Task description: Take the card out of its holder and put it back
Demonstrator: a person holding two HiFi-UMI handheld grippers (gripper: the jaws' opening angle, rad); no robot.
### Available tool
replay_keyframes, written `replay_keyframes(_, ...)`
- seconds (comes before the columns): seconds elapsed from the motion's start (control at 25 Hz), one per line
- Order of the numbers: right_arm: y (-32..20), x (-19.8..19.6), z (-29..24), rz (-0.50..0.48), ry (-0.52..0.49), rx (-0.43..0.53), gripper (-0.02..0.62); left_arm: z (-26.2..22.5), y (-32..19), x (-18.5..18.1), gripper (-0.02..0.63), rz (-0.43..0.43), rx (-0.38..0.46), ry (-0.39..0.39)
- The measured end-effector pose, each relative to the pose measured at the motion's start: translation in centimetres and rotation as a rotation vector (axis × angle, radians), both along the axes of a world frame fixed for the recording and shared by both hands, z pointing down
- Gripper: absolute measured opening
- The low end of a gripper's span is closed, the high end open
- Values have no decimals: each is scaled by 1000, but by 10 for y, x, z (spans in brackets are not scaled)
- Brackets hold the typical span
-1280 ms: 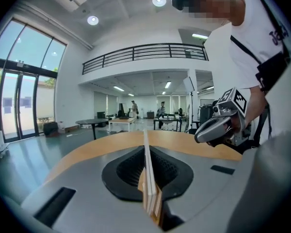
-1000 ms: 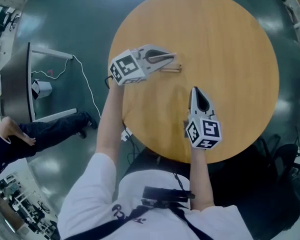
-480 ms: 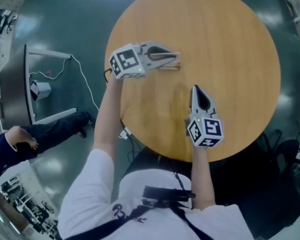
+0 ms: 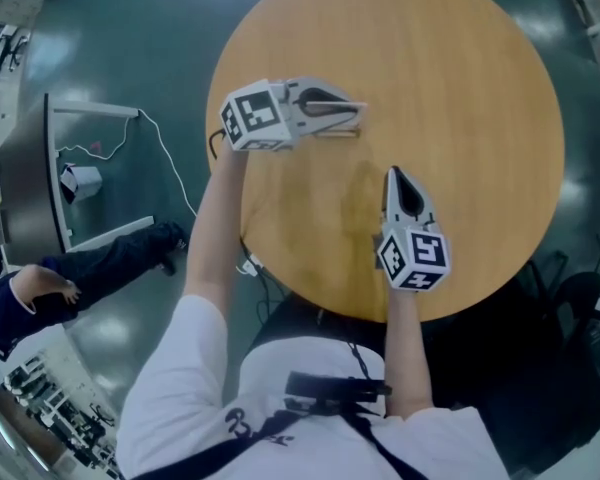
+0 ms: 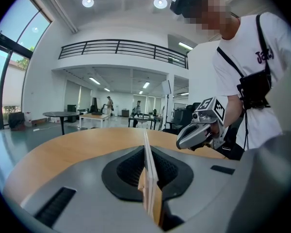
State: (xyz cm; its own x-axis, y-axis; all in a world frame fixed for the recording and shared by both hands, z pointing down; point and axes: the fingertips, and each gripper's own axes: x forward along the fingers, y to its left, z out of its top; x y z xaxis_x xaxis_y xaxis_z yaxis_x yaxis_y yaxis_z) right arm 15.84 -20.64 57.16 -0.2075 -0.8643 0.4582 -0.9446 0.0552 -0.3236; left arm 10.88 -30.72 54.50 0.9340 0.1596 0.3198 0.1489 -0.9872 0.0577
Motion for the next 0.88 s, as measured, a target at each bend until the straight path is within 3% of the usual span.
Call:
replay_keyframes(0.16,-1,1,1,5,1,-1,20,-2,-1,-1,26,-7,-11,18)
replay_keyframes(0.44,0,-2,5,3,-2,-15,20,21,5,-4,28,1,-5,-31)
replay_keyframes(0.88,3,0,4,-15,-3,-18,20,59,3,-2,29,-75,-47,-84)
